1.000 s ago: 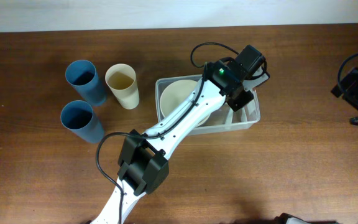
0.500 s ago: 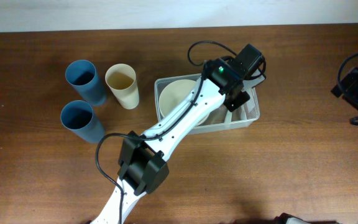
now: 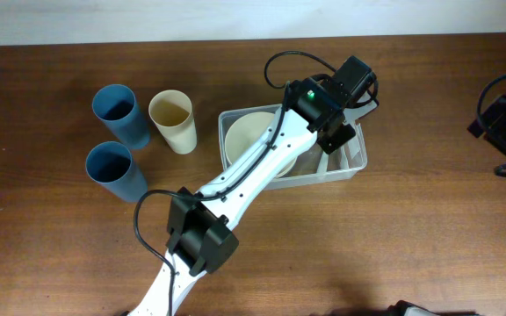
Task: Pack container
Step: 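Lower the cream cup into the container's right end and release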
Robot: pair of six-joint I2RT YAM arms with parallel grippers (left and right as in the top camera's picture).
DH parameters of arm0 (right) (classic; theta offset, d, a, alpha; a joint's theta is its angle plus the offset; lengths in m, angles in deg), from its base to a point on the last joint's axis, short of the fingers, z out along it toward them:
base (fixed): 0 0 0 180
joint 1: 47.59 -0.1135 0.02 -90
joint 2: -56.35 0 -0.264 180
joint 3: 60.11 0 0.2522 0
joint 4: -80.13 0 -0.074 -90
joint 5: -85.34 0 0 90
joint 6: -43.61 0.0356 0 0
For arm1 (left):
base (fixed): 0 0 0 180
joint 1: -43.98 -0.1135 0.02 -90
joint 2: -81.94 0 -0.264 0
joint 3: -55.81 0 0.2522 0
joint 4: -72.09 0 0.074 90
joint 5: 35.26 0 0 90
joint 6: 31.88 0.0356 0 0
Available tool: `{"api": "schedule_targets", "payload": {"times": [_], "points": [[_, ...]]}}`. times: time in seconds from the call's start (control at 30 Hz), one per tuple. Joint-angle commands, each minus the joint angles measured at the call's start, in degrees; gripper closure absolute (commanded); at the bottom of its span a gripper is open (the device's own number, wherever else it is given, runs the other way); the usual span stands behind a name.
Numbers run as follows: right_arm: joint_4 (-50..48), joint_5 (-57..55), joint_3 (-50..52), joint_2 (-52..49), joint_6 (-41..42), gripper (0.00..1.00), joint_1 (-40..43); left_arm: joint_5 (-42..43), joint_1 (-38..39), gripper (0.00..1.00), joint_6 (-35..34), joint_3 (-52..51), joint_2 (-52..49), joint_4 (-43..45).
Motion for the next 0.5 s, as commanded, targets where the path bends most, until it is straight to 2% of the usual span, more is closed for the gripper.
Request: {"api": "schedule_targets", "payload": {"times": [0.0, 0.33, 0.43, 0.47], "points": [[-0.2, -0.13, -0.63, -0.09, -0.07, 0.01, 0.35, 0.44, -0.22, 0.97, 0.9, 1.09, -0.39, -1.01], [-0.2, -0.13, -0.63, -0.09, -0.07, 0.01, 0.35, 0.9, -0.2, 0.96, 0.87, 1.05, -0.42, -2.84], [-0.2, -0.13, -0.63, -0.09, -0.07, 0.01, 0.35, 0.92, -0.2, 0.91, 0.87, 1.05, -0.42, -2.78], [-0.2, -0.13, -0.63, -0.09, -0.09, 0.01, 0.35, 0.9, -0.2, 0.84, 0.59, 1.05, -0.42, -2.75]]}}
